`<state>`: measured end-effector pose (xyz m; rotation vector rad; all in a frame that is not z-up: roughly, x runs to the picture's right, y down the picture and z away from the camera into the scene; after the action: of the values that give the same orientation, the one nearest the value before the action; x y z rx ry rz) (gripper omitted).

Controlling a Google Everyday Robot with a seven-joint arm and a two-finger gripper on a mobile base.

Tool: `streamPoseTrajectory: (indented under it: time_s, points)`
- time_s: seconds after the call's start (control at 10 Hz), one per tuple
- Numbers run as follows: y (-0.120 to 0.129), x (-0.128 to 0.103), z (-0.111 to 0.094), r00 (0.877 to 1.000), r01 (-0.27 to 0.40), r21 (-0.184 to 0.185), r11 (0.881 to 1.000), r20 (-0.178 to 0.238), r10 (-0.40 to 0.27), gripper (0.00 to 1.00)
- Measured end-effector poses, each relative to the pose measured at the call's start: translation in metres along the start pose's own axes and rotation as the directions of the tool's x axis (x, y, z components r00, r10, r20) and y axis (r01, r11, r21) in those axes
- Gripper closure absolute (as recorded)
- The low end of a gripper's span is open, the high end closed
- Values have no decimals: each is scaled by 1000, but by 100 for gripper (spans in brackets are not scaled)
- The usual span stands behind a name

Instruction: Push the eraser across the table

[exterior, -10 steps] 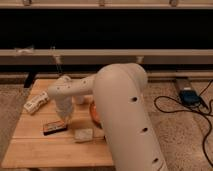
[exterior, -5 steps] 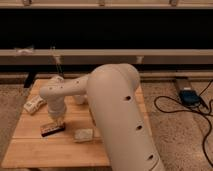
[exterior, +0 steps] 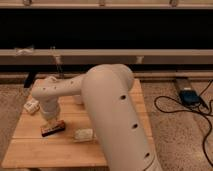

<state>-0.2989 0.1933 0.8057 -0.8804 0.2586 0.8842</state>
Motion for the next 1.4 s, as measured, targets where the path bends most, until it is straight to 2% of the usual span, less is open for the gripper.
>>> streamPoseTrajectory:
  time_s: [0.9,1.1,1.3,1.4]
  points:
    - [-8,-4,-6,1000,-18,-12,1000,15,19,100]
    - [-33,3,2,996,-91,-3,996,1,91,100]
    - [-76,13,2,986,-164,-14,986,-7,164,100]
    - [-77,14,2,986,-165,-15,986,-9,165,100]
